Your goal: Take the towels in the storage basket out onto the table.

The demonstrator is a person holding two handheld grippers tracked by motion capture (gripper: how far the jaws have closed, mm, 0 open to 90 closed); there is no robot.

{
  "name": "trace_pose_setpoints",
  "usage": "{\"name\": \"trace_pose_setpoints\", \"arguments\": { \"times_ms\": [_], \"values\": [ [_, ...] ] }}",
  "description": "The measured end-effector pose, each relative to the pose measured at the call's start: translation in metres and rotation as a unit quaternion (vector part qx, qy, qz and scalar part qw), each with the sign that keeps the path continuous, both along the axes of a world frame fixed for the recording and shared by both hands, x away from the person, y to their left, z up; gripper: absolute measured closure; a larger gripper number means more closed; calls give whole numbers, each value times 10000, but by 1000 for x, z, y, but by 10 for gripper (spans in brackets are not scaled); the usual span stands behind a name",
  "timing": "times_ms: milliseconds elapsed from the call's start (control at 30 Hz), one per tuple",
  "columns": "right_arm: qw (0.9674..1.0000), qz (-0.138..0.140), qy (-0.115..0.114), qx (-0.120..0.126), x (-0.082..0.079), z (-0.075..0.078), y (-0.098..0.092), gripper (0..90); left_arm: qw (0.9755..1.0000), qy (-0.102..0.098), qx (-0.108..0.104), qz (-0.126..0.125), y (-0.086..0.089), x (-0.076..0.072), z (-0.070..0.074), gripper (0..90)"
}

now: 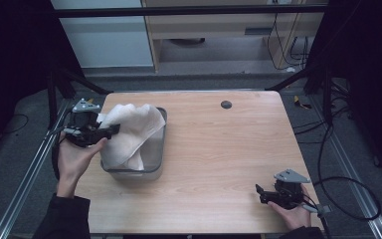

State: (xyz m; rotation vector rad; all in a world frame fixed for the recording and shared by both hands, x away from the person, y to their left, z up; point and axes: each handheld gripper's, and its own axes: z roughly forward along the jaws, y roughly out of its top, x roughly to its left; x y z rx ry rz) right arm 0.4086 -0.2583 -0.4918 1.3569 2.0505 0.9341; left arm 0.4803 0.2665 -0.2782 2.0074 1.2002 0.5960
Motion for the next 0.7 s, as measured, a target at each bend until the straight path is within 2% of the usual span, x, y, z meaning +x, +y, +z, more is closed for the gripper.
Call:
{"name": "trace_pose_setpoints", "arguments": {
  "times_ms": [367,700],
  "values": [
    [10000,5,-5,4,0,0,0,94,9995,1,25,-311,-17,-5,15,657],
    [10000,-28,-11,38,-1,1,0,94,9976,-110,88,-675,-43,-12,29,658]
  ]
}}
